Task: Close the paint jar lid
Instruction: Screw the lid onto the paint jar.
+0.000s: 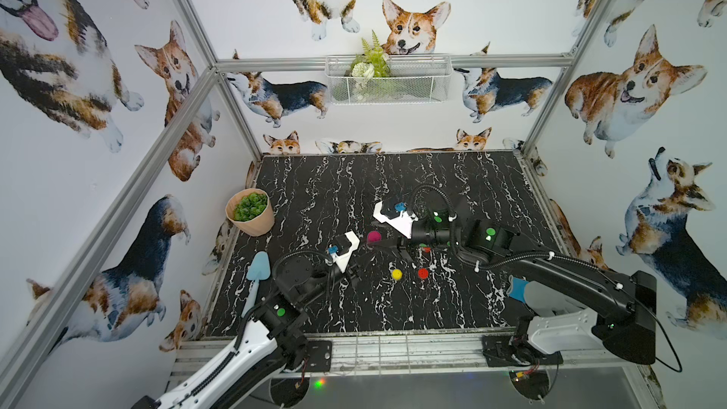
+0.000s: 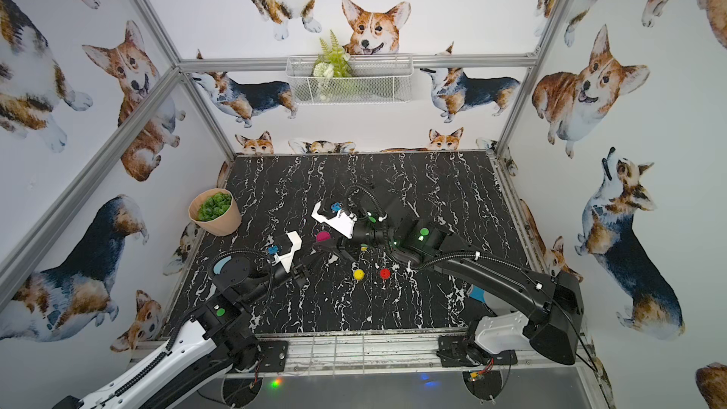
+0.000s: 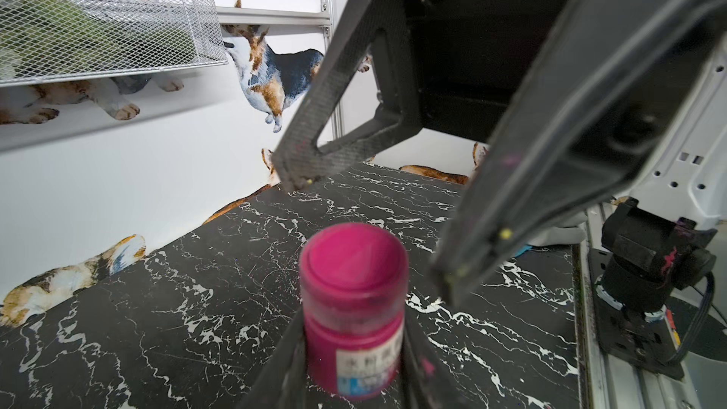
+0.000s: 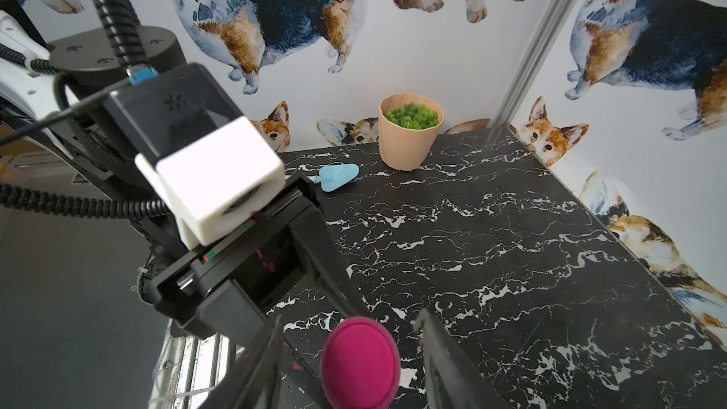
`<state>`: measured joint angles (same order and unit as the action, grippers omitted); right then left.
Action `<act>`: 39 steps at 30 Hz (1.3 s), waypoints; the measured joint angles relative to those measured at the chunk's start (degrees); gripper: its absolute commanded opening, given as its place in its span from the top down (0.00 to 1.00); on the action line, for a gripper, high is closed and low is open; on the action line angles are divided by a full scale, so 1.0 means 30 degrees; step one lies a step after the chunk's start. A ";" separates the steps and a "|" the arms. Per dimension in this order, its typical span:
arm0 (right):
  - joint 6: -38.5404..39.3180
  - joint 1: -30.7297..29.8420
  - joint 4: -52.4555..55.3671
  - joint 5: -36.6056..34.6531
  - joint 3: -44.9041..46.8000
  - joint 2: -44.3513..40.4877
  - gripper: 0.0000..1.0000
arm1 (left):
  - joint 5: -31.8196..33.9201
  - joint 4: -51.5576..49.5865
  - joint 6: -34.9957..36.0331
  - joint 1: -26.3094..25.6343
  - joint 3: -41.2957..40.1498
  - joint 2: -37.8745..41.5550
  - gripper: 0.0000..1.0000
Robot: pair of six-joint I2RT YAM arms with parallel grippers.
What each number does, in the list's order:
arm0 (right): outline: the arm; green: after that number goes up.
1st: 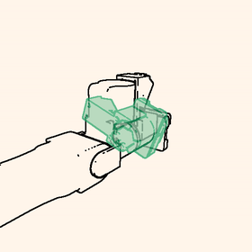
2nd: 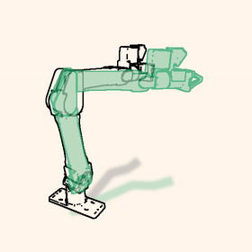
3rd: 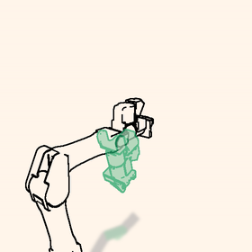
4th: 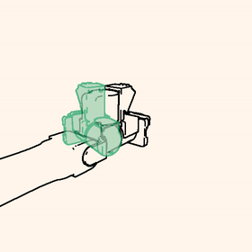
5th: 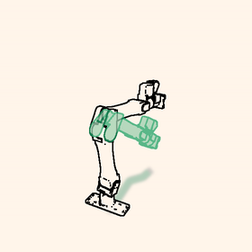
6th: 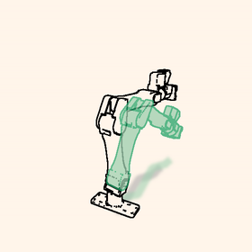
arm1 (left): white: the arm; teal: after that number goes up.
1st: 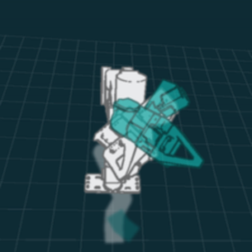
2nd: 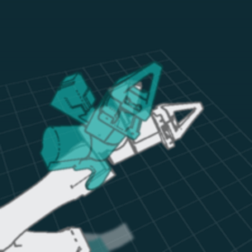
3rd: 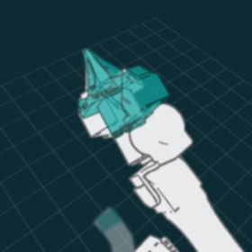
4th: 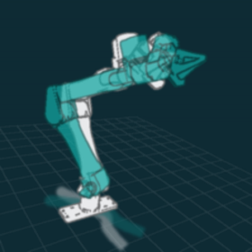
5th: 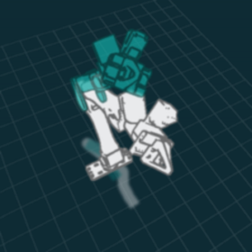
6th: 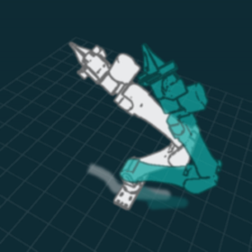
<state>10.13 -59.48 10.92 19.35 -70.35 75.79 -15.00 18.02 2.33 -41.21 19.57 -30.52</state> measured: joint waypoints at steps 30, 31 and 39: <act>-0.1035 -0.0015 -0.1865 -0.0896 0.0736 0.0576 0.68 | 0.1639 0.0051 0.0226 0.0000 0.0357 -0.0204 0.66; -0.1268 -0.0044 -0.2040 -0.1078 0.0787 0.0627 0.68 | 0.1814 0.0109 0.0226 0.0000 0.0379 -0.0291 0.66; -0.2565 -0.0882 -0.3796 -0.4546 0.0838 0.1647 0.69 | 0.4167 0.0306 0.0539 0.0000 0.0641 -0.1107 0.66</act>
<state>2.44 -62.13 -0.47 5.72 -67.83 80.73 -2.50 18.94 3.95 -41.21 21.50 -33.85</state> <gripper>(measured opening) 0.340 0.344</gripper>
